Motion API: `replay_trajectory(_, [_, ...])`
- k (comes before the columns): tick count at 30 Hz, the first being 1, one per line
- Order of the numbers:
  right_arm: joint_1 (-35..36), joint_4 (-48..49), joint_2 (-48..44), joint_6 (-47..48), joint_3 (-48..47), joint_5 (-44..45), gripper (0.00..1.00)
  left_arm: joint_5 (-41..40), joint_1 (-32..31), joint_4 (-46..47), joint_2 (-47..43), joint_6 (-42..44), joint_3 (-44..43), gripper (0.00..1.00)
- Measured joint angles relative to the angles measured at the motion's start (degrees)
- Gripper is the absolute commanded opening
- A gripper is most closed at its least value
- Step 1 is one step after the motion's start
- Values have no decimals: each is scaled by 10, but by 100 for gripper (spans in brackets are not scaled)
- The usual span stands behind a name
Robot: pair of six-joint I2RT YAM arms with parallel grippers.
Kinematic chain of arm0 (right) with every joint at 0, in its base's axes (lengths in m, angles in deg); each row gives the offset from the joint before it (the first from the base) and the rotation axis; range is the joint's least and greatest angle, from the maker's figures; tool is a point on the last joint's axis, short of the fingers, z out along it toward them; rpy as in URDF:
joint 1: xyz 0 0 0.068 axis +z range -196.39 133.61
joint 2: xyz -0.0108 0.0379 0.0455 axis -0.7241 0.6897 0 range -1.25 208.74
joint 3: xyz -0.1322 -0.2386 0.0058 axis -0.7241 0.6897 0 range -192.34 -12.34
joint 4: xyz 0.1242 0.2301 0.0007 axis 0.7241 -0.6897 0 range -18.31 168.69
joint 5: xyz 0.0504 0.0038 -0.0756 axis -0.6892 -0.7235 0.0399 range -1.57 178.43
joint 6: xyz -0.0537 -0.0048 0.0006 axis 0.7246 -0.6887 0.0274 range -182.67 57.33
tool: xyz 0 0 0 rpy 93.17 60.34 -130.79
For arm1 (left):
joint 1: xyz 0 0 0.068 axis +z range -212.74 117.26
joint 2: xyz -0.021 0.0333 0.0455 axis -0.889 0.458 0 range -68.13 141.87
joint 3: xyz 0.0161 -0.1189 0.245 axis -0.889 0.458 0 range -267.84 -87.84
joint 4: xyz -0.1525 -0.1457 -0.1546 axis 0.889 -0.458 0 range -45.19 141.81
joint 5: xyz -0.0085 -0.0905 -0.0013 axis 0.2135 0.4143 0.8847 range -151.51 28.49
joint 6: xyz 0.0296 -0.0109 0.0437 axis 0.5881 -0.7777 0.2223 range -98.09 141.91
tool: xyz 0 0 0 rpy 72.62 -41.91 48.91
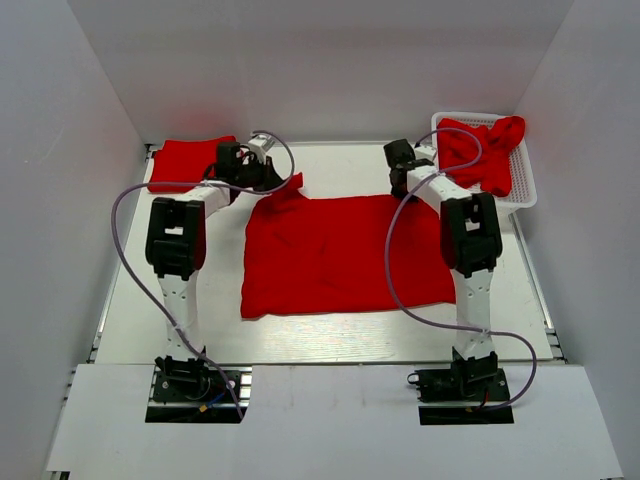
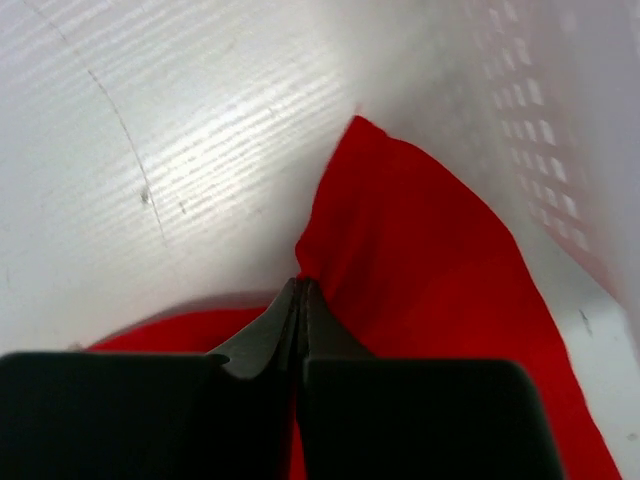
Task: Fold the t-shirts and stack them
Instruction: Grap the side of the flattened tshirt furthest away from the robot with both arms, then fold the other side of the tshirt into a rectangle
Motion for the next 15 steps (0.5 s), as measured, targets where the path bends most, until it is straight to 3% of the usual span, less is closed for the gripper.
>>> replay_trajectory(15, [5, 56, -170, 16, 190, -15, 0, 5, 0, 31, -141, -17, 133, 0])
